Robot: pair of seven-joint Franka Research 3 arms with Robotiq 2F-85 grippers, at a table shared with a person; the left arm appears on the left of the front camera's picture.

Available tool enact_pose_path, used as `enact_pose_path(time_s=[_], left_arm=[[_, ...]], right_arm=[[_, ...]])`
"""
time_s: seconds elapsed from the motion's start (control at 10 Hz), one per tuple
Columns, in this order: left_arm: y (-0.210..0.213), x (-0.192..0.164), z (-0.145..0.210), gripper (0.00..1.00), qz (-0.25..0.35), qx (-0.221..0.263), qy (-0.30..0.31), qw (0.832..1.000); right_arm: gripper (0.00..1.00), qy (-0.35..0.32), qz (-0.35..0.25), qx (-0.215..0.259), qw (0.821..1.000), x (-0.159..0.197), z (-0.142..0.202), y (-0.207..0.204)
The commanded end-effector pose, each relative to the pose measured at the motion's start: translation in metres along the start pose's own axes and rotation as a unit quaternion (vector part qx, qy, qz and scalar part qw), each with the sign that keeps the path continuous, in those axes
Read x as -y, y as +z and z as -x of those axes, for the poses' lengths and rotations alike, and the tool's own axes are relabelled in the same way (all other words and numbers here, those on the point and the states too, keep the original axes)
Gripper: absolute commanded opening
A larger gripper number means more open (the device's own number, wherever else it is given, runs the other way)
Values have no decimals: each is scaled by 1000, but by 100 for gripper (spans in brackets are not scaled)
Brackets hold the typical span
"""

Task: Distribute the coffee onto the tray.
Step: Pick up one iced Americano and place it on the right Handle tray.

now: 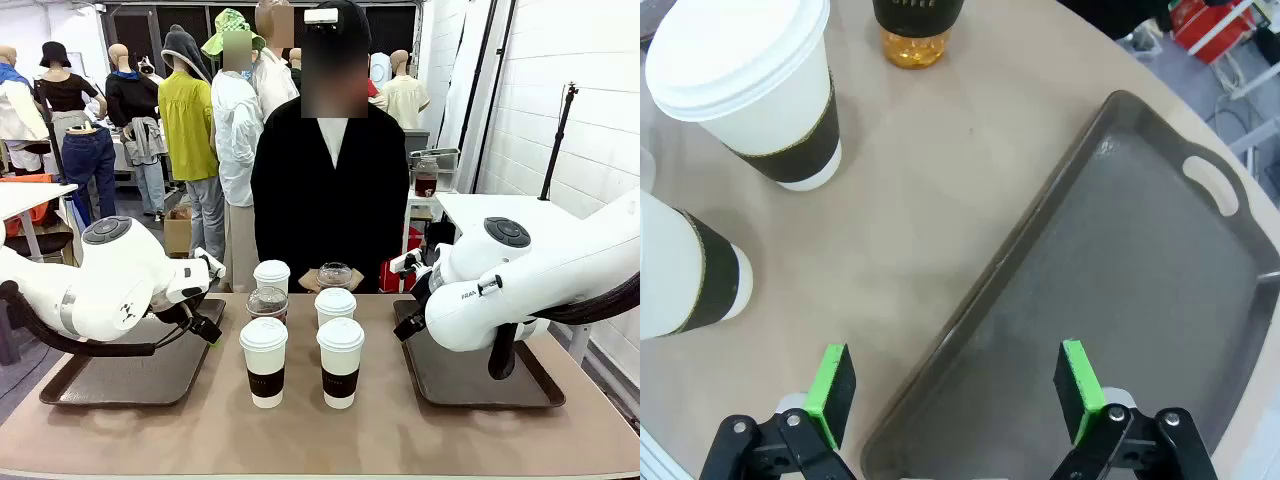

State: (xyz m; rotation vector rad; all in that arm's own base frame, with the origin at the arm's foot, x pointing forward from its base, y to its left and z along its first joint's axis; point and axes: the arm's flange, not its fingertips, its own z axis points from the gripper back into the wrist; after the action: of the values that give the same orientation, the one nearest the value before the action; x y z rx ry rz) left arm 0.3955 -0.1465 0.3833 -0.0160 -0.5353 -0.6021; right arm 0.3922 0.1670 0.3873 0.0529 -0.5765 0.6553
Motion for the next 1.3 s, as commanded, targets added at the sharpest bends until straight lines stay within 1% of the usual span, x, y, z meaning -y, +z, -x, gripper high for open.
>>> enact_pose_path(time_s=[0.0,1.0,1.2], left_arm=[[0,-1,0,100,0,-2,1,1000],[0,0,0,100,0,0,0,1000],[24,0,-10,100,-9,8,-13,1000]], right_arm=[[100,-1,0,2,1000,1,0,2],[100,0,0,0,1000,0,0,0],[100,-2,-3,24,1000,3,-9,27]])
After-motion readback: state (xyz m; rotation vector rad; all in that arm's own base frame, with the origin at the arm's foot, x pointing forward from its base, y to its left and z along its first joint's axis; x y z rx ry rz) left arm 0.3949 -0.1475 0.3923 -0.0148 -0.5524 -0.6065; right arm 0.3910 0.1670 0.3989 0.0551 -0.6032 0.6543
